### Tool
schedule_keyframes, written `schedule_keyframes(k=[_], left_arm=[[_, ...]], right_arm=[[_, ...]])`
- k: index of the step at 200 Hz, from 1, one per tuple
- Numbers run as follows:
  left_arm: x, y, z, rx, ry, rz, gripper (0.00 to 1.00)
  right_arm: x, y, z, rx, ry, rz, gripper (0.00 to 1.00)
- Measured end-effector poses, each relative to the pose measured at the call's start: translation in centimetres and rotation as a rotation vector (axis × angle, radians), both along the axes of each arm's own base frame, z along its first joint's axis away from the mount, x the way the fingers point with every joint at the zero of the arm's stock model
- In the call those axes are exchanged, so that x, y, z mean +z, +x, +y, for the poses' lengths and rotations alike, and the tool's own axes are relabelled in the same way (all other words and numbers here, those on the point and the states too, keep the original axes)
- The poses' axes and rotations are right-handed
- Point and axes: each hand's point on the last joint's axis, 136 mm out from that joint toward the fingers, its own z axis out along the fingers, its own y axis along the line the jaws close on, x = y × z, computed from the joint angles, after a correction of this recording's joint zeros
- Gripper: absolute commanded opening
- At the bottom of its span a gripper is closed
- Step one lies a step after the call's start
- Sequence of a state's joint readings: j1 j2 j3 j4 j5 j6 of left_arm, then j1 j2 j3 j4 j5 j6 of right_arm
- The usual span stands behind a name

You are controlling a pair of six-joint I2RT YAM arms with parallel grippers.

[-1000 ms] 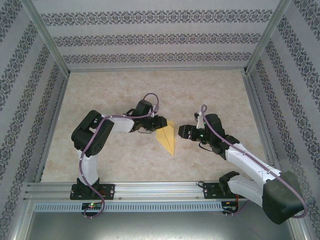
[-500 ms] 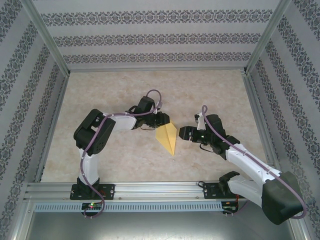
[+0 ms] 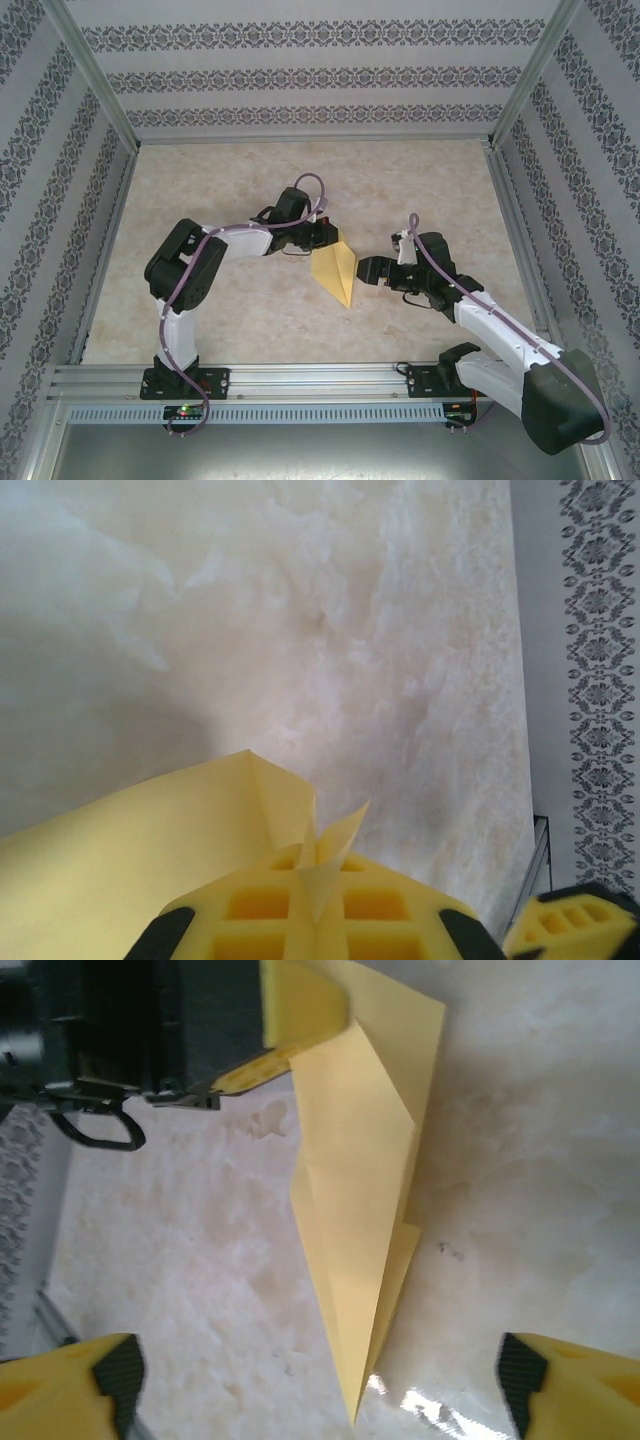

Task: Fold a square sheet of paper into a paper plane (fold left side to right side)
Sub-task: Turn over the paper at the center of the table.

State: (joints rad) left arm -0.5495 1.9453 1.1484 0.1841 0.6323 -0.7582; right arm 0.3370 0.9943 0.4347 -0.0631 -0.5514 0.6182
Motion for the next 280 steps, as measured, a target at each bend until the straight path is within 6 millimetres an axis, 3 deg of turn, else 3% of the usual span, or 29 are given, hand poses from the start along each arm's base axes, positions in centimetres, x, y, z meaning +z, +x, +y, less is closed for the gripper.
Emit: schedule_keyframes(k=[29,57,90,121,154,185,204,280], left_arm=[[5.7,0.0,1.1,0.015,-0.031,-0.104,0.0],[12.0,0.6,3.4,0.06,-0.075,-0.221,0.0],[17.3,1.9,5.8,0.118,-0.105,-0.313,0.0],[20.8,2.4,5.9,0.125,-0.141,-0.371,0.0],[22.2,1.9,5.6,0.114,-0.186,-0.363,0.0],[22.8,1.6,5.3,0.11,-0.231,-0.343,0.0],[22.8,1.4,5.3,0.111,-0.255,-0.328,0.0],[22.0,1.2,5.2,0.128,-0.284,-0.283,0.0]], right_arm=[[1.1,0.5,-0.4,-0.022,0.127,0.01,0.98],[3.7,1.7,0.0,-0.017,0.279,-0.012,0.98],[6.6,2.0,2.1,0.064,0.421,-0.03,0.98],[8.4,0.8,5.3,0.186,0.472,-0.022,0.98],[9.6,0.6,7.6,0.249,0.512,-0.021,0.97],[10.0,1.0,8.4,0.262,0.539,-0.01,0.89],[10.7,1.4,8.8,0.269,0.559,-0.023,0.79],[12.3,1.8,9.2,0.28,0.606,-0.053,0.24]])
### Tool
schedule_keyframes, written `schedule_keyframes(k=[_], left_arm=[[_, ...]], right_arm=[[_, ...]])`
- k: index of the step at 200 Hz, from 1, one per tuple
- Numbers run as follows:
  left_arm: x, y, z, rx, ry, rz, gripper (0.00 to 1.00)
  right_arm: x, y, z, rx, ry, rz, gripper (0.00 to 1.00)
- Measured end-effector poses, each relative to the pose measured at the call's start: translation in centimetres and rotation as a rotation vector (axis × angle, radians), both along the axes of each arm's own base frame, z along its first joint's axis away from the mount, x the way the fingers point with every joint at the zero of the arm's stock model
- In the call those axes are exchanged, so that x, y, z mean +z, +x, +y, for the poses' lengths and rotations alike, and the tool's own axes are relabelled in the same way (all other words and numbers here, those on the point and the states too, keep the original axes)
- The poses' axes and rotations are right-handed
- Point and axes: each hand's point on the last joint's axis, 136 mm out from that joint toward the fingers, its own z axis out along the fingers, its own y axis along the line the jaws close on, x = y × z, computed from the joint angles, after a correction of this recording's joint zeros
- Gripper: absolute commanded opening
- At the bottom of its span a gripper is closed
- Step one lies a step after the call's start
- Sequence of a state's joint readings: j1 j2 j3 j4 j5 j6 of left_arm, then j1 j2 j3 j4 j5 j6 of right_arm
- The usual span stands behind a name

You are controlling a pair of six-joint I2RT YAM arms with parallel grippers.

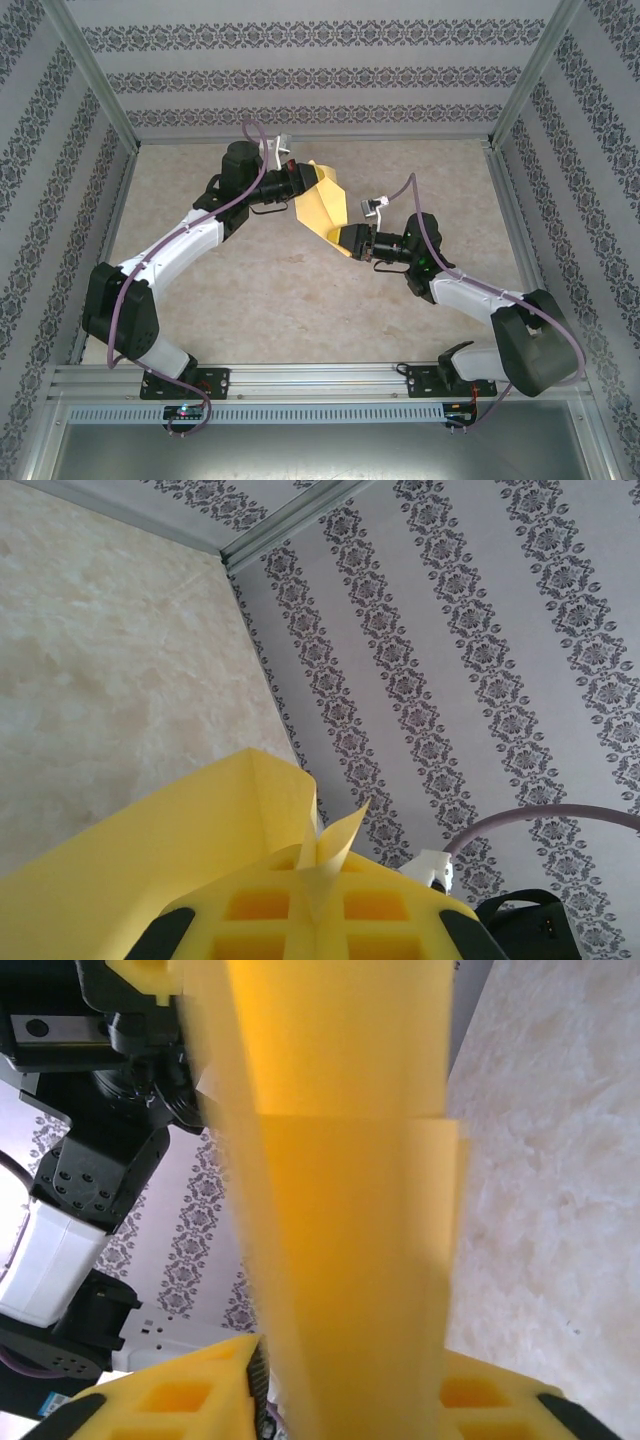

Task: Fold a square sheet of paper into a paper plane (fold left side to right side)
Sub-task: Turn over the paper at the center of the table.

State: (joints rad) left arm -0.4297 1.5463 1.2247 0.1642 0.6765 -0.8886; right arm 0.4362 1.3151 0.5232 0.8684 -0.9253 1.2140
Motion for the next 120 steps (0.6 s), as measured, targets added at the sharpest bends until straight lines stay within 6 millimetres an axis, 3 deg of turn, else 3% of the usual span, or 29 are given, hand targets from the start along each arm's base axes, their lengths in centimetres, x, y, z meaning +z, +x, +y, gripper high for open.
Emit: schedule_keyframes(k=[39,71,95,120], left_arm=[[-1.6,-0.1,0.4,0.01,0.011,0.038,0.06],[-1.9,-0.1,0.5,0.014,0.018,0.036,0.4],[-1.8,0.0,1.6,0.048,0.038,0.032,0.55],[-1.7,-0.7,4.0,0.115,0.09,0.01,0.68]], right_arm=[[0.2,-0.5,-0.4,-0.006,-0.025,-0.025,0.08],[0.0,-0.9,-1.0,-0.025,-0.07,-0.047,0.02],[-0.8,-1.0,-1.5,-0.046,-0.138,-0.048,0.01],[-1.4,-0.6,-2.3,-0.09,-0.264,-0.072,0.0]])
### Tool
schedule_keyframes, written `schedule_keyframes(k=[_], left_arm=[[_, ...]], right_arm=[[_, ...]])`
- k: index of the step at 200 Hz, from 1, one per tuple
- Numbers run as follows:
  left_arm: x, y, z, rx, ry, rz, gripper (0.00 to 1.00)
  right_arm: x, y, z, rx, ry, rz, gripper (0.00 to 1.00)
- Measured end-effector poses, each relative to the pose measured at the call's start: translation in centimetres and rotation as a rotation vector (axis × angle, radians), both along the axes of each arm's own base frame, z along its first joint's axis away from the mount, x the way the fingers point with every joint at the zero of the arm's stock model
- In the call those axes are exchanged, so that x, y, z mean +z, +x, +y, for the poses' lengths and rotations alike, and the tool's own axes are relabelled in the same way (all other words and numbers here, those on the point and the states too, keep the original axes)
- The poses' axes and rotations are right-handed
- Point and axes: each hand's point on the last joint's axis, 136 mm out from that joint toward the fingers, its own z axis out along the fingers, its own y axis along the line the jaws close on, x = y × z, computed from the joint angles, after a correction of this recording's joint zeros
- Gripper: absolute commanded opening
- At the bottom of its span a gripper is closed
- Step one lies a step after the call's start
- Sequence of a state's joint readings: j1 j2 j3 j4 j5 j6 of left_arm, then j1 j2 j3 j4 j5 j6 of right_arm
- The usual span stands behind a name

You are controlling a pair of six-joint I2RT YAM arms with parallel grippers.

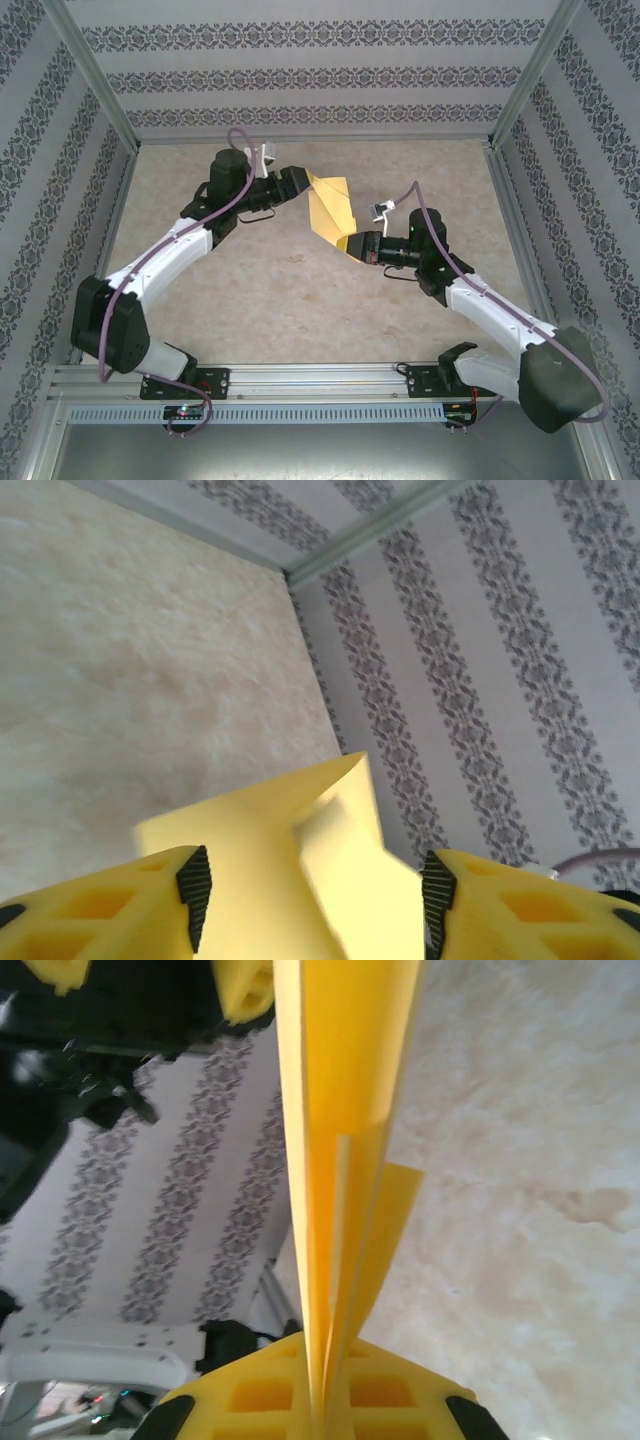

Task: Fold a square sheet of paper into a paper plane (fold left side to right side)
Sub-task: Turn over the paper at the center of the table.

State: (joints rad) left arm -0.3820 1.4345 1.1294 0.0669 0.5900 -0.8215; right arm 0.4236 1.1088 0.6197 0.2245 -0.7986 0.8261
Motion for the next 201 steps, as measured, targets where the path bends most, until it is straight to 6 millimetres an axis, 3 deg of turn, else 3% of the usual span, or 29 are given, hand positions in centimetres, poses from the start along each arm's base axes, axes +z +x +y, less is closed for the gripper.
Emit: schedule_keyframes(k=[58,89,124,164,201], left_arm=[[-0.6,-5.3,7.2,0.204,0.222,-0.082,0.73],[-3.1,-8.2,10.9,0.313,0.329,-0.073,0.73],[-5.2,-10.6,14.5,0.434,0.418,-0.054,0.76],[-5.2,-12.0,16.9,0.526,0.459,-0.065,0.8],[-5.6,-12.3,17.7,0.557,0.486,-0.054,0.81]], right_arm=[[-0.5,1.4,-2.2,-0.116,-0.557,-0.167,0.0],[-1.3,2.3,-2.8,-0.121,-0.988,-0.305,0.0],[-4.2,4.3,-3.9,-0.065,-1.516,-0.425,0.0],[-7.9,5.6,-4.6,0.075,-1.959,-0.523,0.0],[-10.6,5.7,-3.8,0.189,-2.172,-0.609,0.0]])
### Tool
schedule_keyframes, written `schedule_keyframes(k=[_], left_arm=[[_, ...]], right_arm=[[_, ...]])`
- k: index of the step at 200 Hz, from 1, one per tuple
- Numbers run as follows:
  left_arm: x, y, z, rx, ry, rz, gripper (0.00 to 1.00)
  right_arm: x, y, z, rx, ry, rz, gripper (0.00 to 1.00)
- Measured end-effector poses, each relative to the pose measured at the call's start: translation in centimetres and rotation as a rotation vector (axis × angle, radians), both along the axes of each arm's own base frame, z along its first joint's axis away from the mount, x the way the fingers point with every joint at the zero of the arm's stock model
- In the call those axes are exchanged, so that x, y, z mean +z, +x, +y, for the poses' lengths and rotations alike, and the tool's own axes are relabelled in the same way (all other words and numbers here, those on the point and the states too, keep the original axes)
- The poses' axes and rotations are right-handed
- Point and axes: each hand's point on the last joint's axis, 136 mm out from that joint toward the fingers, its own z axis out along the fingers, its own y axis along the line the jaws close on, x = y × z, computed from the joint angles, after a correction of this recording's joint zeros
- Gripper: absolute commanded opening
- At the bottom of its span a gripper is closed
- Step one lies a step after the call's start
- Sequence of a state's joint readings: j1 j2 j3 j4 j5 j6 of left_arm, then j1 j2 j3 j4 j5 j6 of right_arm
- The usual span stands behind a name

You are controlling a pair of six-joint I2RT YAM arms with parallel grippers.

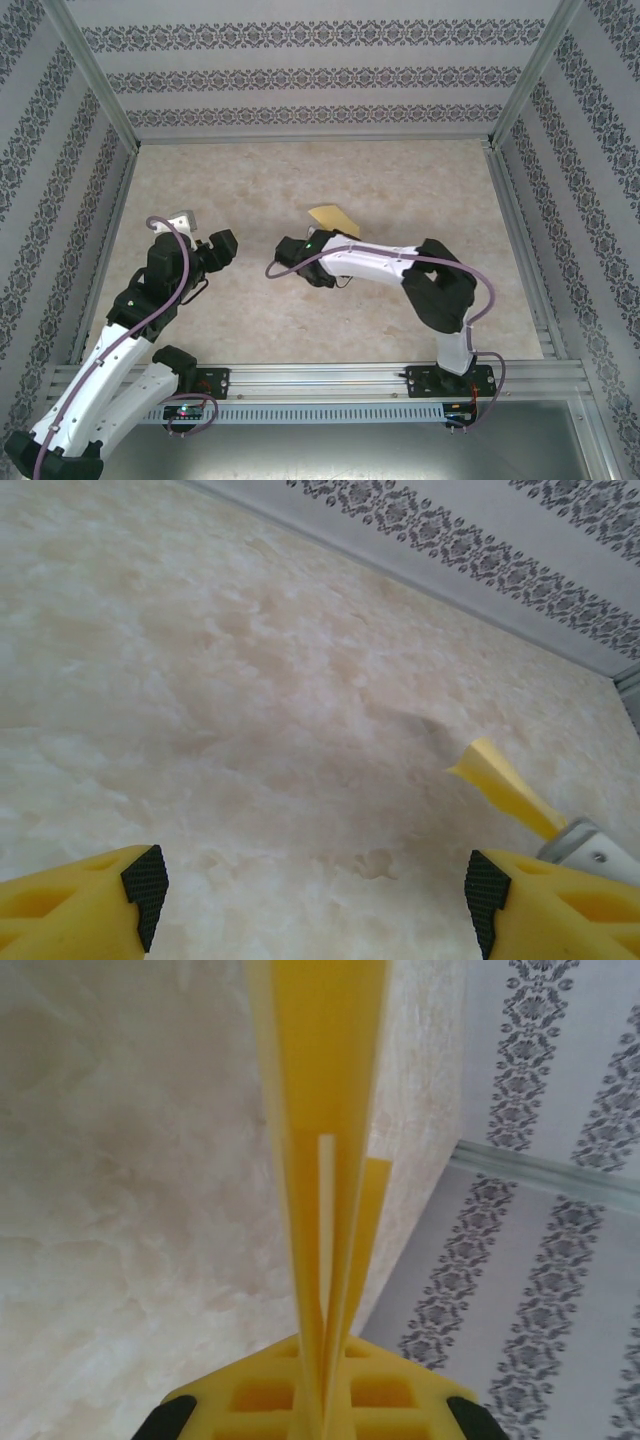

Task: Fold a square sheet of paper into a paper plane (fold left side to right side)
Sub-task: Turn over the paper at the center of the table, then fold the wing for the fifth time at the center of the table.

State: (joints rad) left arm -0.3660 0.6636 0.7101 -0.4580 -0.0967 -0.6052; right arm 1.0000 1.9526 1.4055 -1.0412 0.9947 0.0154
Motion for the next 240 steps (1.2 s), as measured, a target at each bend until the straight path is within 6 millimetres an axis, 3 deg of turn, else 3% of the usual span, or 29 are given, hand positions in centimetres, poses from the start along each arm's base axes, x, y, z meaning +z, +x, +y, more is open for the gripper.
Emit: schedule_keyframes(k=[34,85,94,105,125,162,182,201,240], left_arm=[[-0.8,-0.1,0.3,0.012,0.014,0.018,0.81],[-1.4,0.2,0.1,0.007,0.02,0.042,0.82],[-1.6,0.2,0.0,0.002,0.02,0.049,0.83],[-1.8,0.2,-0.3,-0.01,0.015,0.059,0.84],[-2.3,0.5,-1.0,-0.038,0.002,0.08,0.84],[-4.2,1.5,-3.8,-0.135,-0.075,0.139,0.81],[-6.2,2.1,-6.0,-0.204,-0.147,0.196,0.79],[-8.6,2.8,-8.1,-0.259,-0.23,0.262,0.78],[-13.2,3.4,-12.4,-0.354,-0.322,0.404,0.77]], right_arm=[[-2.3,-1.3,1.2,0.058,-0.097,0.043,0.07],[-5.4,-6.0,2.0,0.09,-0.046,0.247,0.53],[-5.6,-6.9,2.0,0.088,-0.012,0.293,0.69],[-5.3,-8.0,2.1,0.076,0.055,0.33,0.8],[-3.6,-10.1,2.5,0.073,0.218,0.402,0.9],[0.6,-13.2,3.4,0.116,0.582,0.483,0.96],[2.2,-12.8,2.7,0.071,0.798,0.476,0.98],[3.2,-10.4,1.1,-0.042,1.05,0.409,0.98],[2.5,-6.8,-0.7,-0.244,1.491,0.32,0.98]])
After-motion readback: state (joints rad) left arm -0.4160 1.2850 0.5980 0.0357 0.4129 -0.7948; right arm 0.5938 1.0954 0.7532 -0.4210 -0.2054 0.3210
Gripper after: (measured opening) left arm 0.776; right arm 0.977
